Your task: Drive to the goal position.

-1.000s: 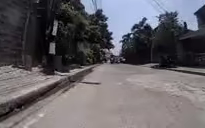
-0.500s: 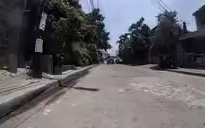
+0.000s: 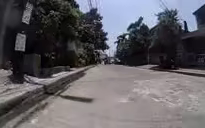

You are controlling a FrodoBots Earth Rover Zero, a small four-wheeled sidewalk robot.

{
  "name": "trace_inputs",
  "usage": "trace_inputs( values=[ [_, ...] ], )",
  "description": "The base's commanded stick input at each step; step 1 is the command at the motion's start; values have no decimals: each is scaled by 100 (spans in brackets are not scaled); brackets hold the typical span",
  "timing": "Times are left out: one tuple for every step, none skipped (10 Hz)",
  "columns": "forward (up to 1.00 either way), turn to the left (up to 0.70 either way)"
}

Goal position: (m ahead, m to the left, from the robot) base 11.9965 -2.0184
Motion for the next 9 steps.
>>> trace_inputs(
  values=[
    [100, 0],
    [100, 0],
    [100, -2],
    [100, -23],
    [100, -39],
    [100, -39],
    [100, -39],
    [100, -30],
    [100, -5]
  ],
)
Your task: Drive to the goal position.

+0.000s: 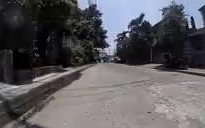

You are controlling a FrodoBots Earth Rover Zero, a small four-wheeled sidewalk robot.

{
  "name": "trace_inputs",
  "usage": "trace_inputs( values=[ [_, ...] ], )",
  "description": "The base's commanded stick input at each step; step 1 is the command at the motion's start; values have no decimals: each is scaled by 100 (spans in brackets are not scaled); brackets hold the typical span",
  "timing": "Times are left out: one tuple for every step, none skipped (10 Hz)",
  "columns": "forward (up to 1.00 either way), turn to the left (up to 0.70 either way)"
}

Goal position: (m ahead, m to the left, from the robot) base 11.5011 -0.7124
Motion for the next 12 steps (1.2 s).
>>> trace_inputs(
  values=[
    [100, -1],
    [100, 0],
    [100, 0],
    [100, 0],
    [100, 0],
    [100, 0],
    [100, 0],
    [100, 0],
    [100, 0],
    [100, 0],
    [100, 0],
    [100, 0]
  ],
)
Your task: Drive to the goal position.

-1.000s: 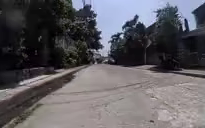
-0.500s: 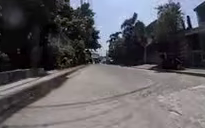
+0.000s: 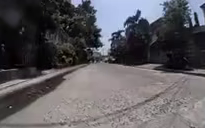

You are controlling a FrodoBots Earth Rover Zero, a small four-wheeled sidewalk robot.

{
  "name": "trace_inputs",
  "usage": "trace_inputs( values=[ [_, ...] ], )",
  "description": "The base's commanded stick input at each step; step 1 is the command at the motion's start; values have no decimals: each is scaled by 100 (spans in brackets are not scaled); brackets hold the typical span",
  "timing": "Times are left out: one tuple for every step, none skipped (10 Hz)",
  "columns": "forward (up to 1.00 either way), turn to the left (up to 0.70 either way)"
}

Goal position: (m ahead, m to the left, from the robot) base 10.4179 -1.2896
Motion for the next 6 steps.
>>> trace_inputs(
  values=[
    [100, 0],
    [100, 0],
    [100, 0],
    [100, 0],
    [100, 0],
    [100, -3]
  ],
)
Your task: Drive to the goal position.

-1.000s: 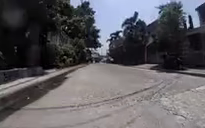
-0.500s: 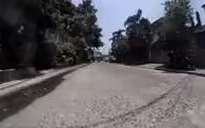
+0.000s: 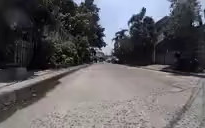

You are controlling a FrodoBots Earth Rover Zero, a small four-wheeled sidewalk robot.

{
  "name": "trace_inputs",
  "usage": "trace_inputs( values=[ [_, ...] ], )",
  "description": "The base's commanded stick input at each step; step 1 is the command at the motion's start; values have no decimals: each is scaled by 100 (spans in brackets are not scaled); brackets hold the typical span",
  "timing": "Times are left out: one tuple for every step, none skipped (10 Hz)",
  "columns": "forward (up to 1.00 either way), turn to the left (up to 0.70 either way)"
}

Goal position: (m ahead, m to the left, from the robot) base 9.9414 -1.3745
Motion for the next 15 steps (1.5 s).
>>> trace_inputs(
  values=[
    [100, -2],
    [100, 0],
    [100, 0],
    [100, 0],
    [100, 0],
    [100, 0],
    [100, 0],
    [100, 0],
    [100, 0],
    [100, 0],
    [100, 0],
    [100, -4],
    [100, -24],
    [100, -40],
    [100, -40]
  ],
)
